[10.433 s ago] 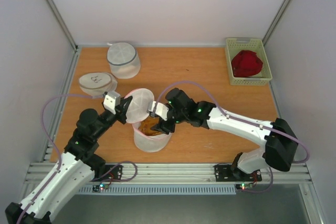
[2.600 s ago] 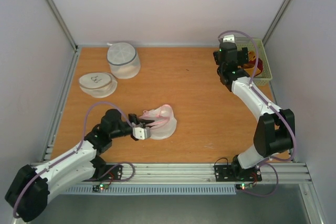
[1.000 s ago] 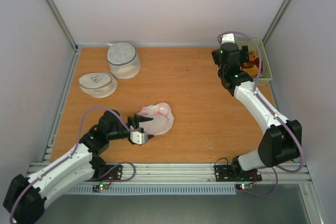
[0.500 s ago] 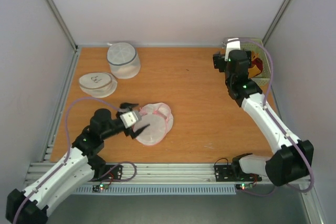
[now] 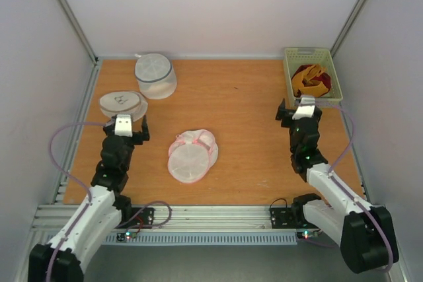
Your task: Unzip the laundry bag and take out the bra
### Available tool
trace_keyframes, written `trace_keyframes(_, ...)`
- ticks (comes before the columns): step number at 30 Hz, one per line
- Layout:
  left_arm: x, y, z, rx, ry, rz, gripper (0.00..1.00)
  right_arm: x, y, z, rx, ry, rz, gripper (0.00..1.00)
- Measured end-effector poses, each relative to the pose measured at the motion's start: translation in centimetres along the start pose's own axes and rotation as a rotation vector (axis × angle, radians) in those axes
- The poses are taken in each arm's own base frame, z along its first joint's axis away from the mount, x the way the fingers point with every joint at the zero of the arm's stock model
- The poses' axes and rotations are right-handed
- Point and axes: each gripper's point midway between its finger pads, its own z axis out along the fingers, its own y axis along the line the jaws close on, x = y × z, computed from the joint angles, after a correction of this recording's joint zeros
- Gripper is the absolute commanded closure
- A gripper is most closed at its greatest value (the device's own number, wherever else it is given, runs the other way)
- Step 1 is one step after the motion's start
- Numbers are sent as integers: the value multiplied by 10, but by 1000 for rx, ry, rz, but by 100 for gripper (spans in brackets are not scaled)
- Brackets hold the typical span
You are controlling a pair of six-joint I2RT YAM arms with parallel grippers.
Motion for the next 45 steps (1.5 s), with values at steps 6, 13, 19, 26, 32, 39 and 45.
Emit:
trace_keyframes(6,49,51,11,-178,101,-60,1,73,-26,-3,82,19,30,1)
trace_keyframes(13,77,60,22,-173,153,-103,1,103,-25,6,85,-2,1,2)
trace_keyframes(19,95,50,52,-111,224,-125,1,117,-19,17,58,-25,-32,2)
trace_keyframes(26,92,41,101,-49,230,-127,1,98,-12,39,3,-62,-25,1)
trace_keyframes(32,112,30,108,13,276,-117,1,100,-13,45,-10,-43,-24,2)
trace_keyframes(39,106,20,110,57,256,-83,1,105,-11,45,-22,-25,-29,1)
trace_keyframes(45,105,19,111,63,250,-66,1,107,-10,45,-26,-16,-31,2)
